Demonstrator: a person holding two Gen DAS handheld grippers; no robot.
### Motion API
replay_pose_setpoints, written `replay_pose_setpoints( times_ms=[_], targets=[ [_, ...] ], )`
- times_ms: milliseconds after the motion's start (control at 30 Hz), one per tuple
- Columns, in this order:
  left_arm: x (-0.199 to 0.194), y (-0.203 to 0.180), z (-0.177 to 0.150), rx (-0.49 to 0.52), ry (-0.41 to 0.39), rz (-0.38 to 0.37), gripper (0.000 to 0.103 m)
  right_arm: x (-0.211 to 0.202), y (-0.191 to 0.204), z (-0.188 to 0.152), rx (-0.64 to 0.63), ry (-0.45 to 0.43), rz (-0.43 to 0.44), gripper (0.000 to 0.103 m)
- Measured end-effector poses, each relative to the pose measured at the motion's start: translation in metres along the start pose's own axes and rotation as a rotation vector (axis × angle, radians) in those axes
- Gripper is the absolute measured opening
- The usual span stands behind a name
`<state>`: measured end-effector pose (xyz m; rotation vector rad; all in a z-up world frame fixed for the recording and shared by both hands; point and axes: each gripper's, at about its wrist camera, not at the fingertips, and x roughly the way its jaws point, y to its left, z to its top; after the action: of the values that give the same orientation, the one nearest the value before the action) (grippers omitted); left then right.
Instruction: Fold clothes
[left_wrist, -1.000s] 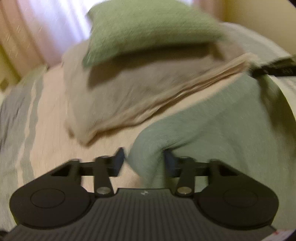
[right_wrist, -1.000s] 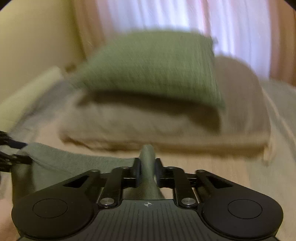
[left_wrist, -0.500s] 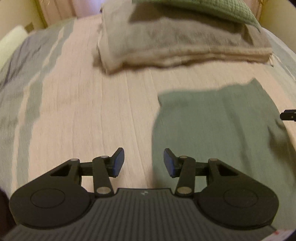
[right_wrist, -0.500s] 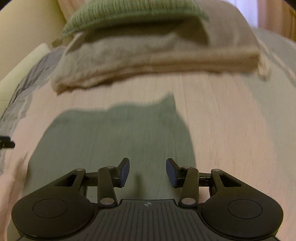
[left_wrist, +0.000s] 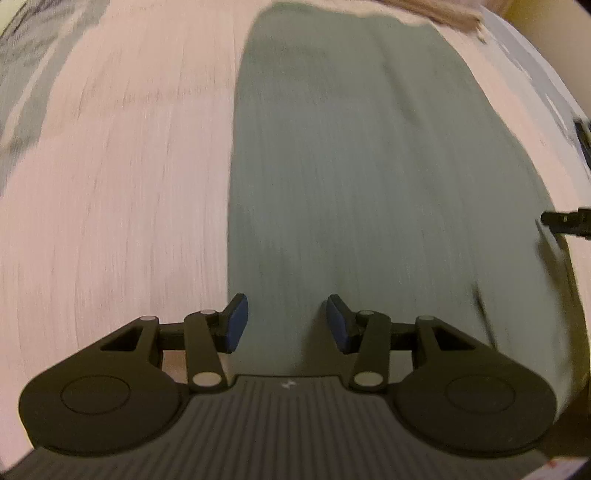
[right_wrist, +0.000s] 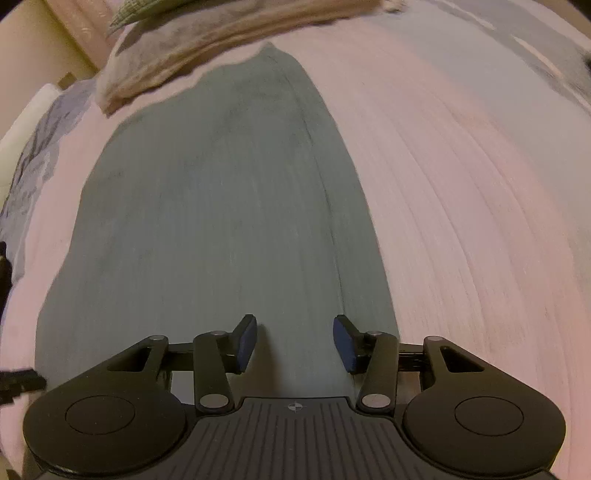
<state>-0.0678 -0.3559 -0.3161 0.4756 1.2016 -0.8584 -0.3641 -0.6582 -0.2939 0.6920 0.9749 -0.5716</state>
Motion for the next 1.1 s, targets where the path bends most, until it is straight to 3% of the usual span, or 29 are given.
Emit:
replay_pose_setpoints(
  times_ms=[233, 400, 600, 833, 933, 1100],
  targets=[
    [-0.041, 0.006, -0.118, 0.051, 0.025, -0.002, 0.042, -0.056, 0.003, -0.120, 0.013, 0.050, -0.084, 0.045],
    [-0.090, 0.018, -0.166, 0.056, -0.008, 0.008, 0.042, -0.114, 0.018, -0.171, 0.046, 0.022, -0.123, 0.047],
    [-0.165, 0.021, -0.169, 0.033, -0.085, 0.007, 0.044, -0.187, 0.054, -0.199, 0.074, -0.044, -0.125, 0.066],
    [-0.211, 0.001, -0.171, -0.004, -0.099, -0.009, 0.066, -0.226, 0.093, -0.214, -0.011, 0.013, -0.158, 0.070],
    [-0.219, -0.011, -0.178, -0.023, -0.084, -0.007, 0.079, -0.232, 0.106, -0.212, -0.055, 0.020, -0.156, 0.070],
    [-0.224, -0.037, -0.177, 0.018, -0.090, -0.007, 0.090, -0.236, 0.120, -0.200, -0.095, 0.017, -0.147, 0.071]
  ],
)
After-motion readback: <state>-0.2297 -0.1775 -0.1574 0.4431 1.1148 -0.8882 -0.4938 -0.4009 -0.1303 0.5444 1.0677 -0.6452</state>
